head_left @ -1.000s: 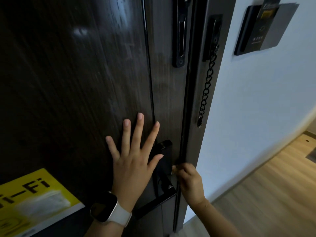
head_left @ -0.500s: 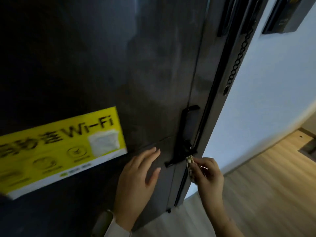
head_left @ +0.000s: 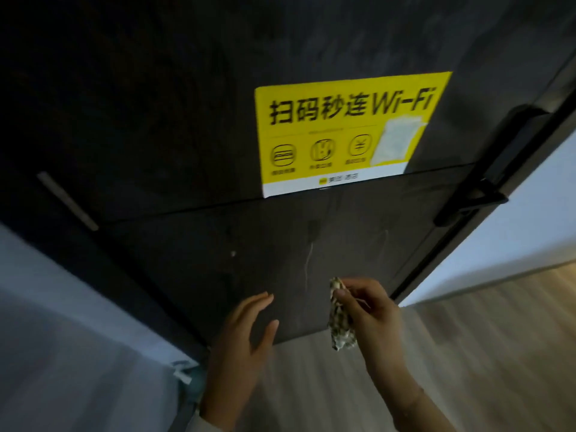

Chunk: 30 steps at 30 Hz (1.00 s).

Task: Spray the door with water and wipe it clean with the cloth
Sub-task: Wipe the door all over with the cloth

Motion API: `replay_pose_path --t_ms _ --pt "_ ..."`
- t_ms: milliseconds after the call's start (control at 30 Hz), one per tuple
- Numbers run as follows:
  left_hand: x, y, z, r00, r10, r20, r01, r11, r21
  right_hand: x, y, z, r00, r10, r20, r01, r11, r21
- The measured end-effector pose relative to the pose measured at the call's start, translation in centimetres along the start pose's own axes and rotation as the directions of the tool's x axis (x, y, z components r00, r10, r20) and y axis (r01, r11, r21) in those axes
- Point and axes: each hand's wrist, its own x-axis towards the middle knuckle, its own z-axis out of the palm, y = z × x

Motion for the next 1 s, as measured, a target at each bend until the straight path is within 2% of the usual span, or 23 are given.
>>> replay_pose_path --t_ms 267,433,533,700,833,933,1000 --pt "-1.5 -8.6 -3.4 0.984 -0.021 -0.175 0.036 0.996 0.084 -1.1 5.6 7.8 0.985 0.001 0.174 0.004 0.999 -0.032" --pt "-0.6 -14.4 -3.0 0.963 0.111 -0.244 -0.047 0.966 0.255 -0.4 10.5 11.1 0.970 -0.135 0.203 0.153 0.985 -0.074" --pt "1.2 -18.3 -1.8 0.926 0.264 -0.268 -0.136 0.900 0.414 0.7 14.2 13.2 0.939 -0.288 0.185 0.306 0.949 -0.075" --pt "4.5 -24.6 -0.7 0.847 0.452 -0.278 -0.201 0.758 0.621 2.7 21.4 15.8 0.812 -0.558 0.173 0.578 0.810 -0.099" --pt "7.0 -28.5 -0.9 0.780 0.589 -0.213 -0.232 0.587 0.776 4.0 24.8 16.6 0.694 -0.707 0.134 0.719 0.691 -0.075" --pt "8.7 -30.4 -1.7 0.744 0.648 -0.160 -0.210 0.455 0.865 4.8 26.1 16.8 0.611 -0.788 0.077 0.792 0.606 -0.081" --pt "9.5 -31.3 -2.8 0.729 0.677 -0.100 -0.190 0.340 0.921 4.9 26.9 16.9 0.531 -0.846 0.054 0.846 0.525 -0.099"
